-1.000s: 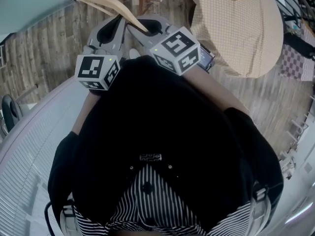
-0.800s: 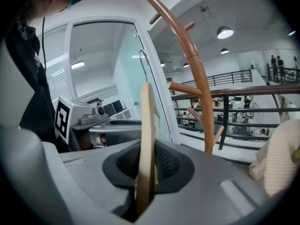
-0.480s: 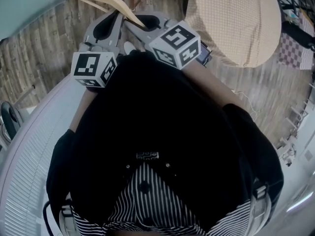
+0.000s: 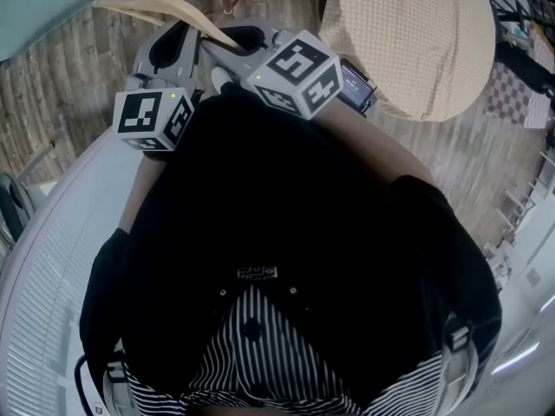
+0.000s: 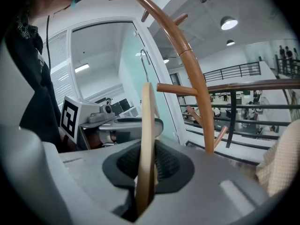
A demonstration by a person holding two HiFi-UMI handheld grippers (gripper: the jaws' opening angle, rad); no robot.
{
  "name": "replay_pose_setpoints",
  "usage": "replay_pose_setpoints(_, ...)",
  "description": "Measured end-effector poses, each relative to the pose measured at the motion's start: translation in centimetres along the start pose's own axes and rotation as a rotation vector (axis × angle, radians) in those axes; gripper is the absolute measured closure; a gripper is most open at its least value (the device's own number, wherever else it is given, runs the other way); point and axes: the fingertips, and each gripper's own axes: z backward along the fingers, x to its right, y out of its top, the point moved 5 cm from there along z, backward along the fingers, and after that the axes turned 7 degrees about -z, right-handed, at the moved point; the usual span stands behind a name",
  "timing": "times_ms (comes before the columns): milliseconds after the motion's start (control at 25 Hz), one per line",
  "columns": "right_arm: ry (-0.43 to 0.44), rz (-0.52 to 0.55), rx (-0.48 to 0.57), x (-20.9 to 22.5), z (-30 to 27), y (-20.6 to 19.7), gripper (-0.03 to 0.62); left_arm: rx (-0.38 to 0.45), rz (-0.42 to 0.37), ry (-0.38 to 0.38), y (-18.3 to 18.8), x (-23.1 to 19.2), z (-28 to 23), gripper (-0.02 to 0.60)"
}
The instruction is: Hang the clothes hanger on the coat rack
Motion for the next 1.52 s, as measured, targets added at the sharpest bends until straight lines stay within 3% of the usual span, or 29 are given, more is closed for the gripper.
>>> replay_pose_setpoints(760, 0.057, -0.005, -0.044, 2.6, 1.3, 0.0, 0.549, -0.032, 0.019, 0.044, -0.1, 1.3, -2.4, 0.578)
replay_pose_setpoints(960, 0.09, -0.076, -0.09, 4.0, 1.1, -0.6, 0.549, -0.072, 0.045, 0.039, -1.1, 1.3, -3.6, 0.578)
replay_pose_setpoints(1520, 0.033, -0.086, -0.128, 5.9, 0.8, -1.1, 0.549, -0.111, 0.061, 0.012, -2.0, 1.4, -5.3, 0.578)
